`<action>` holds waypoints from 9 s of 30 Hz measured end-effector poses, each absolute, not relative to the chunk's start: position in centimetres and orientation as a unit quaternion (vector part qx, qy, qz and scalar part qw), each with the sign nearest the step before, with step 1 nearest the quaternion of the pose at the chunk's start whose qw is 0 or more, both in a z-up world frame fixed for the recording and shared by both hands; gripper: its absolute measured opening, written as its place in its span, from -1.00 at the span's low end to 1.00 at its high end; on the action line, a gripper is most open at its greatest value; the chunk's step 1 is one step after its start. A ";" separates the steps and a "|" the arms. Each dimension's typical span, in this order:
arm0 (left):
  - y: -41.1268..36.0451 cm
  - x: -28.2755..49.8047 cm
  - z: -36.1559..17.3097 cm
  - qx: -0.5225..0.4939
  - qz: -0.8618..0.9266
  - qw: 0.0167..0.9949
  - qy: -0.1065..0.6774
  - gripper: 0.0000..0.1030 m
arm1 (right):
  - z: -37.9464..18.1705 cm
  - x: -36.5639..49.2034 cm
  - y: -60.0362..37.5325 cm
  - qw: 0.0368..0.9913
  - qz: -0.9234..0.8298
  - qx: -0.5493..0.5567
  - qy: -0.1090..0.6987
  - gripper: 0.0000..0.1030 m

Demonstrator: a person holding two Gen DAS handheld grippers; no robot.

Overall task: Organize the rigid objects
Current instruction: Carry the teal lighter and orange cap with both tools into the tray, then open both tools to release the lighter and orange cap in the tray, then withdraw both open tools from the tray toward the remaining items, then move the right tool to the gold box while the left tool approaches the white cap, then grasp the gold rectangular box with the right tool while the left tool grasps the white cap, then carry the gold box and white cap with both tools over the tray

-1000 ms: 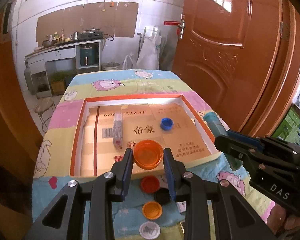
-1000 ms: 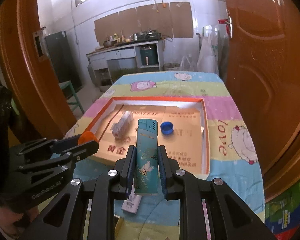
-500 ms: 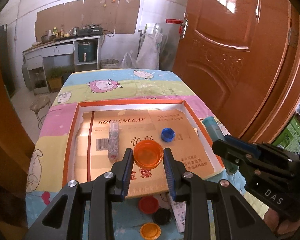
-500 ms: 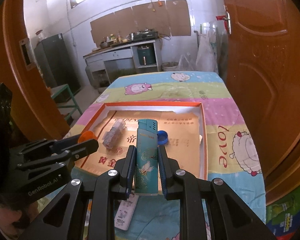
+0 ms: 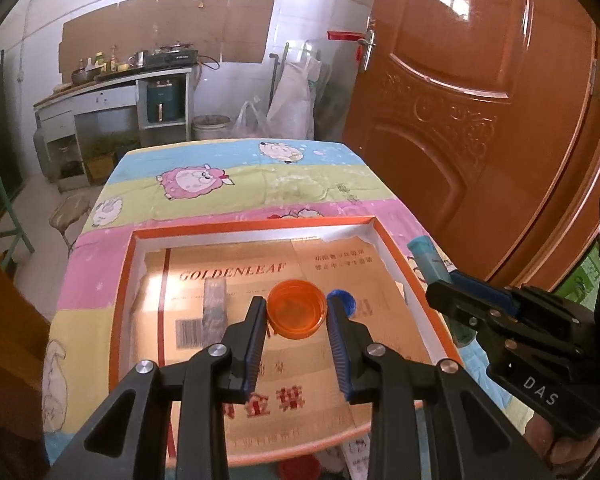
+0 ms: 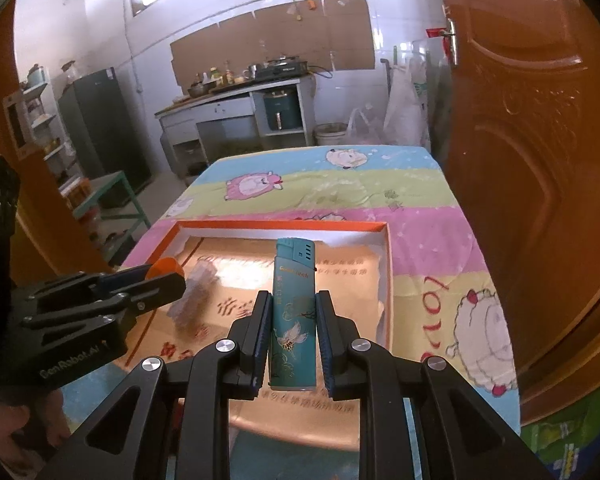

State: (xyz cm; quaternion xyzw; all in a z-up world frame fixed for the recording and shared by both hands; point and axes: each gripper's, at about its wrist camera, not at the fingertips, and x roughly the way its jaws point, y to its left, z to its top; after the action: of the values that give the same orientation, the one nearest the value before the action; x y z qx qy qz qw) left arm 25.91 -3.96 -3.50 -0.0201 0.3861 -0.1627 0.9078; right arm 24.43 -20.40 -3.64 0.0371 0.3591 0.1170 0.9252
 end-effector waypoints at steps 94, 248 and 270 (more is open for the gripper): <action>-6.0 33.1 -5.9 -0.008 -0.138 0.892 0.429 -0.19 | -8.1 32.7 -22.0 0.887 0.079 0.047 0.453 -0.08; -1.3 9.0 -12.5 0.024 -0.150 0.902 0.405 -0.42 | -12.2 7.2 -14.4 0.885 0.126 0.031 0.447 -0.34; 0.1 7.8 -8.7 0.011 -0.140 0.919 0.368 -0.42 | -9.5 6.1 -14.4 0.903 0.114 0.009 0.415 -0.66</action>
State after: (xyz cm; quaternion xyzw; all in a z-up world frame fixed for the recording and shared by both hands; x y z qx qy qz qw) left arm 7.76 0.09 -8.71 0.0106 0.3681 -0.1401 0.9191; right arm 6.07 -14.43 -9.46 0.0086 0.4152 0.1140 0.9025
